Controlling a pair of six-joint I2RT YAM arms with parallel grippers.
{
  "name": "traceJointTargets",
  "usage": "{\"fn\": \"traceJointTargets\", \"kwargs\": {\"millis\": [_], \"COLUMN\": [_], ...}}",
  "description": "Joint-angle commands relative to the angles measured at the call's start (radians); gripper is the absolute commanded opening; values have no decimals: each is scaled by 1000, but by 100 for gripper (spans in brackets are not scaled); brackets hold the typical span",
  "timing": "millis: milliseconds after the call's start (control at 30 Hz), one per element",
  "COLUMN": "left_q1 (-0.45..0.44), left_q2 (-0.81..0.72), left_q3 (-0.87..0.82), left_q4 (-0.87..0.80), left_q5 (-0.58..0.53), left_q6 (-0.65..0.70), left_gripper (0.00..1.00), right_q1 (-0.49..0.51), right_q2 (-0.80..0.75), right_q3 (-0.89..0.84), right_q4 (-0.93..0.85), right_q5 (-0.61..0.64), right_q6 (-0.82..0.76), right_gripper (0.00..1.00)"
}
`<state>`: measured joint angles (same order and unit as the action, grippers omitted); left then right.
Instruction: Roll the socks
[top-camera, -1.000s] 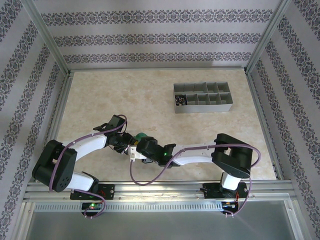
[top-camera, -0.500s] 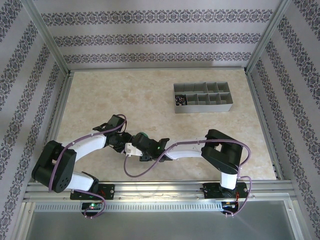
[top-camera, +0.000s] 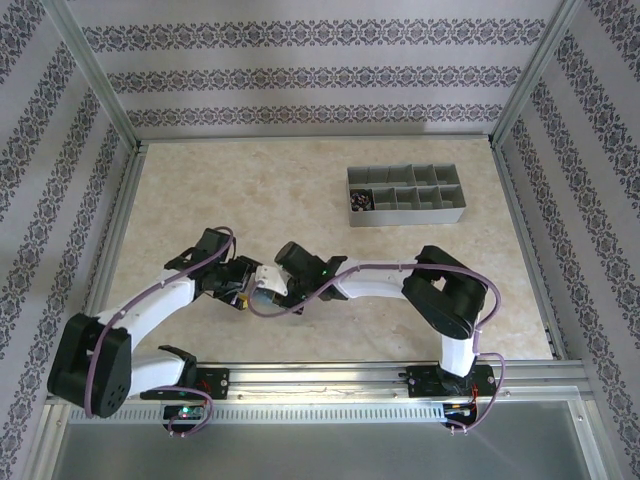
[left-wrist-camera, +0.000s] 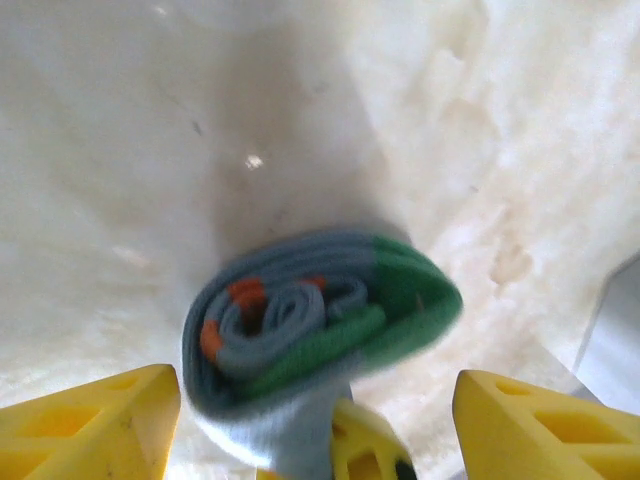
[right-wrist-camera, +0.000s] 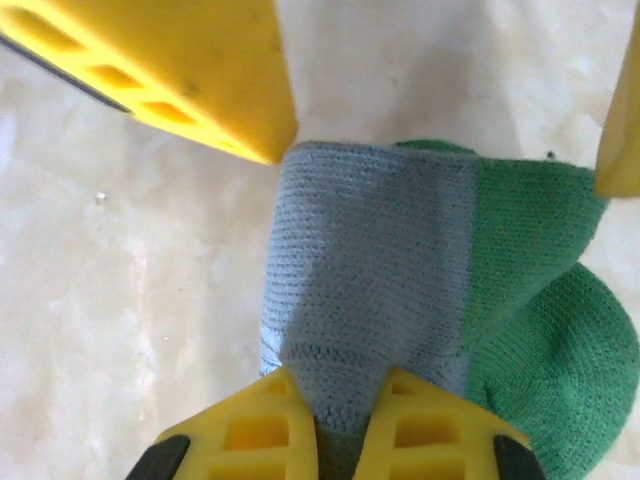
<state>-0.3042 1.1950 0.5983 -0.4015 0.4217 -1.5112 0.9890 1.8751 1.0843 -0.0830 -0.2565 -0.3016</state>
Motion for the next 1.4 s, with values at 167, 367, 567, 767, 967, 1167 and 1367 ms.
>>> {"fn": "traceJointTargets", "kwargs": {"millis": [167, 367, 567, 767, 967, 1167, 1367], "left_q1": [30, 23, -30, -61, -71, -88, -104], "left_q2": [-70, -74, 6, 83, 180, 242, 268], "left_q3": [-34, -54, -25, -12, 13, 52, 36], "left_q4": [-20, 37, 116, 146, 220, 248, 261], "left_q5": [45, 69, 72, 54, 29, -4, -5], "left_q6": [-30, -32, -43, -41, -29, -9, -3], "left_gripper": [71, 69, 70, 68, 66, 67, 67], "right_q1": [-102, -183, -253, -327, -357, -356, -354], "right_q2": [119, 162, 264, 357, 402, 423, 435], "right_q3": [-24, 2, 96, 152, 180, 208, 233], "right_q4": [-251, -266, -363, -413, -431, -452, -462], "right_q5": [-138, -332, -451, -522, -599, -622, -618], "right_q6": [119, 162, 233, 378, 465, 490, 498], "right_gripper": [0, 0, 0, 0, 0, 0, 0]}}
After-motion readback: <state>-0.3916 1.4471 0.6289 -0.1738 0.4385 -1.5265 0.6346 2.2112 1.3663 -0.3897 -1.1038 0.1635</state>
